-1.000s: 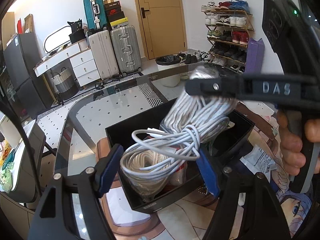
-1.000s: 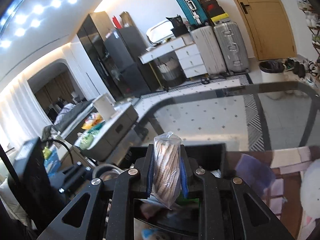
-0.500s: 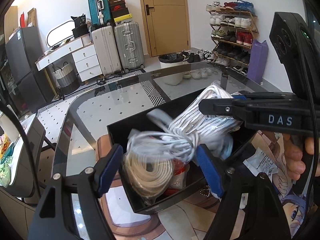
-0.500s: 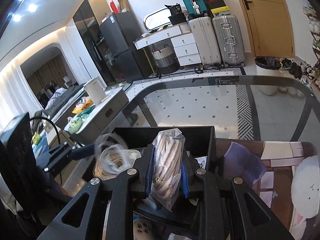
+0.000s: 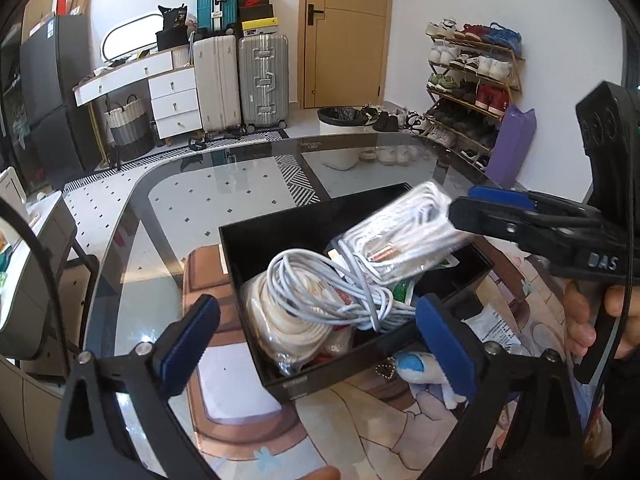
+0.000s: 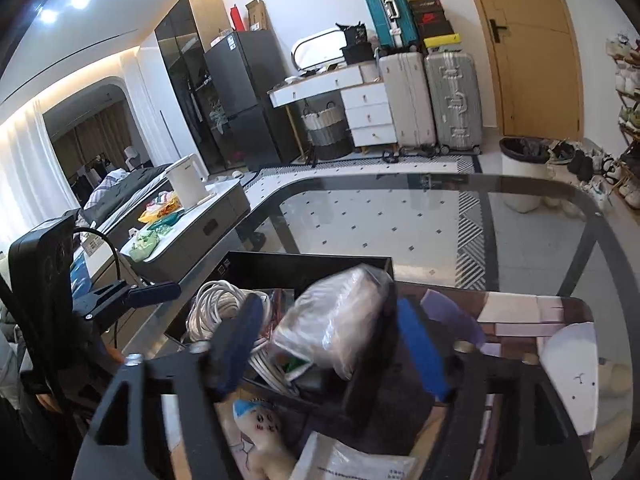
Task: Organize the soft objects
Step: 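Open left tool to drop the cable coil into the box while right tool releases the zip bag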
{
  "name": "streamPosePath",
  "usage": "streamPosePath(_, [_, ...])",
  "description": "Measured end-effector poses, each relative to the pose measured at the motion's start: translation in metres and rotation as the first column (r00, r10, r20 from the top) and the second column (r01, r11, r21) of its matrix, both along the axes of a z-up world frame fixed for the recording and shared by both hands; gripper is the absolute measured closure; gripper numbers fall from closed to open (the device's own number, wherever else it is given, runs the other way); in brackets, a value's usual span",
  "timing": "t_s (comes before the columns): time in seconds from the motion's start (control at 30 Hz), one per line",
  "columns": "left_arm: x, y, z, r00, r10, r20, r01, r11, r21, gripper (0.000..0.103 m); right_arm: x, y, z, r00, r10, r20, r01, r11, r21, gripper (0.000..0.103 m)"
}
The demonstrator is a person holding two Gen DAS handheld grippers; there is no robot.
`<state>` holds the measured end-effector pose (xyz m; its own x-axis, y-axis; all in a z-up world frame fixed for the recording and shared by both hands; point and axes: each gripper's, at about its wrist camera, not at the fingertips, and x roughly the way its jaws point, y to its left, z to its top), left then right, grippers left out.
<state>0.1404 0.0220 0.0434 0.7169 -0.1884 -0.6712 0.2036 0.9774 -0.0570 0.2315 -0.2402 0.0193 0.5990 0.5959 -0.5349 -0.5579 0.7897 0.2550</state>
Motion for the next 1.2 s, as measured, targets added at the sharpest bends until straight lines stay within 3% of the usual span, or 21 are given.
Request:
streamPosePath(0.07, [-0.003,0.001,0.0,1.0,0.003,0.002,-0.003,1.0,-0.013,0.0,-0.006,-0.004,0.0,1.0,-0.005,0.011,0.005,1.0,-0.012,0.01])
streamPosePath(0.17, [-0.006,0.003,0.001,1.0,0.012,-0.006,-0.012,0.999,-0.035,0.0,-0.016,-0.006,0.002,0.999,-0.002,0.037,0.003,0.999,-0.038,0.001])
streamPosePath(0.37, [-0.016,0.008,0.003,0.999,0.041,-0.012,-0.042,0.997,-0.07,0.0,-0.032,-0.012,-0.002,0.998,-0.02,0.053,0.026,0.994,-0.108,0.001])
streamPosePath(0.6, [-0.03,0.004,0.001,0.998,0.057,-0.011,-0.058,0.996,-0.066,0.0,-0.047,-0.028,-0.014,0.998,-0.054,0.012,0.055,0.989,-0.14,0.001])
streamPosePath(1.2, [-0.042,-0.008,-0.012,0.997,0.065,-0.033,-0.067,0.996,-0.062,0.0,-0.071,-0.043,-0.039,0.993,-0.08,-0.09,0.068,0.99,-0.127,0.001])
